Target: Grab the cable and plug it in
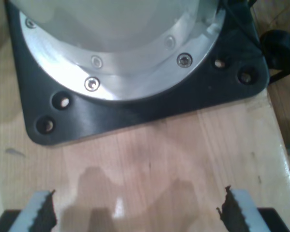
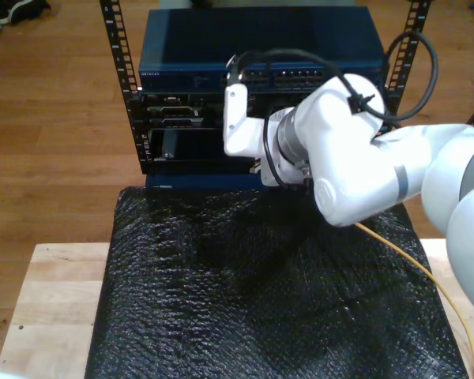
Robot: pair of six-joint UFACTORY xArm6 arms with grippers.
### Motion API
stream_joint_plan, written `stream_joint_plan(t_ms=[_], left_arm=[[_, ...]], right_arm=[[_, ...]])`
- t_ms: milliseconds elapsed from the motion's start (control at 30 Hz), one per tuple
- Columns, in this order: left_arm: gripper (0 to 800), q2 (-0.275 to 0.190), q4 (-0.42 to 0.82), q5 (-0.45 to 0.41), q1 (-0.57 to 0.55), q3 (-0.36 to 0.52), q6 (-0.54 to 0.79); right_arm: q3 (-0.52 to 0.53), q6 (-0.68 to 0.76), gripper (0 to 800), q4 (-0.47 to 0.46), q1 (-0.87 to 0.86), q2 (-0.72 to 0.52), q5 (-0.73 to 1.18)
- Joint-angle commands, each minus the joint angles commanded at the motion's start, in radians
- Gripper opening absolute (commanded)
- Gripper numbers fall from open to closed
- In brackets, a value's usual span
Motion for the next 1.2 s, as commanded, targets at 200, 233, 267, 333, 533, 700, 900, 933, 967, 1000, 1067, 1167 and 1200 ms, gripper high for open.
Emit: stream_joint_plan(t_ms=[200, 233, 267, 333, 533, 700, 900, 933, 967, 1000, 1067, 1167, 1200], left_arm=[[800, 0.000, -0.002, 0.000, 0.000, 0.000, 0.000], [800, 0.000, -0.002, 0.000, 0.000, 0.000, 0.000], [800, 0.000, -0.002, 0.000, 0.000, 0.000, 0.000], [800, 0.000, -0.002, 0.000, 0.000, 0.000, 0.000], [800, 0.000, -0.002, 0.000, 0.000, 0.000, 0.000], [800, 0.000, -0.002, 0.000, 0.000, 0.000, 0.000], [800, 0.000, -0.002, 0.000, 0.000, 0.000, 0.000], [800, 0.000, -0.002, 0.000, 0.000, 0.000, 0.000], [800, 0.000, -0.002, 0.000, 0.000, 0.000, 0.000], [800, 0.000, -0.002, 0.000, 0.000, 0.000, 0.000], [800, 0.000, -0.002, 0.000, 0.000, 0.000, 0.000], [800, 0.000, -0.002, 0.000, 0.000, 0.000, 0.000], [800, 0.000, 0.000, 0.000, 0.000, 0.000, 0.000]], right_arm=[[0.058, -0.006, 0, -0.048, -0.038, -0.011, -0.103], [0.074, -0.006, 0, -0.061, -0.043, -0.012, -0.112], [0.092, -0.006, 0, -0.078, -0.044, -0.014, -0.124], [0.149, -0.006, 0, -0.110, -0.046, -0.035, -0.170], [0.284, -0.031, 0, -0.255, -0.107, -0.081, -0.423], [0.304, -0.043, 0, -0.295, -0.126, -0.087, -0.476], [0.334, -0.103, 0, -0.293, -0.124, -0.141, -0.494], [0.331, -0.104, 0, -0.293, -0.123, -0.141, -0.494], [0.327, -0.106, 0, -0.292, -0.123, -0.140, -0.493], [0.325, -0.106, 0, -0.293, -0.123, -0.140, -0.493], [0.327, -0.106, 0, -0.293, -0.124, -0.141, -0.494], [0.328, -0.107, 0, -0.298, -0.126, -0.144, -0.496], [0.330, -0.114, 0, -0.304, -0.126, -0.147, -0.497]])
